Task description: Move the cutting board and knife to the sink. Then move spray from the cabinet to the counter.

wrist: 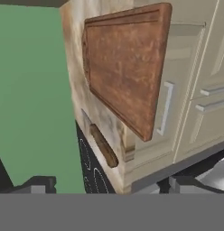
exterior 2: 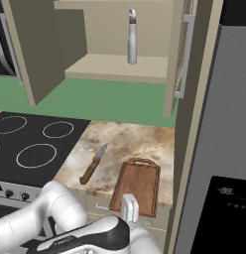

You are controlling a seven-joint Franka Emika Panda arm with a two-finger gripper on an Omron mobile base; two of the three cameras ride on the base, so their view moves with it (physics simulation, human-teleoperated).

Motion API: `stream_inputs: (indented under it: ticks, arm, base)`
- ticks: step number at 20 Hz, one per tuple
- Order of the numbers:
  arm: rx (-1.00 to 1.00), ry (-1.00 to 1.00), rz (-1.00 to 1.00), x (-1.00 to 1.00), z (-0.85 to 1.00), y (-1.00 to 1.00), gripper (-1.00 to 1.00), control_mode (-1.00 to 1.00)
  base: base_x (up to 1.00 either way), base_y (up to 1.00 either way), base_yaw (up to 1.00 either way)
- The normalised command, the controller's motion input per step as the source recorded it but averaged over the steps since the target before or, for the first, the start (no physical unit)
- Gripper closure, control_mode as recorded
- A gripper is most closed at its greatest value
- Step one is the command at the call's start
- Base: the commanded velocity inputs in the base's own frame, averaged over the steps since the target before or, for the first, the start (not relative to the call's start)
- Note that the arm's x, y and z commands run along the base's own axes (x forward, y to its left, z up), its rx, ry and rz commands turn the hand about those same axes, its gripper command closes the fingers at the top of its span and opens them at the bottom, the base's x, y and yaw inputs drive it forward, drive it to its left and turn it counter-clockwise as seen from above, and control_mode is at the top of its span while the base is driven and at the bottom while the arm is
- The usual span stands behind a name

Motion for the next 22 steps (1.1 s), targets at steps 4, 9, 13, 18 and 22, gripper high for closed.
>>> stream_inputs:
  ticks: [4, 9, 13, 18, 22]
  arm:
    - [0.06, -0.11, 0.0, 0.0, -0.23, -0.12, -1.0, -1.0]
    - [0.05, -0.09, 0.0, 0.13, -0.16, -0.08, -1.0, -1.0]
    - [0.0, -0.13, 0.0, 0.1, -0.16, -0.06, -1.0, -1.0]
    - [0.0, -0.08, 0.0, 0.12, -0.15, -0.05, -1.0, -1.0]
    - [0.0, -0.04, 0.0, 0.18, -0.17, -0.07, -1.0, -1.0]
  base:
    - [0.0, 0.0, 0.0]
    - [0.0, 0.0, 0.0]
    - [0.0, 0.0, 0.0]
    - [0.0, 0.0, 0.0]
    - [0.0, 0.0, 0.0]
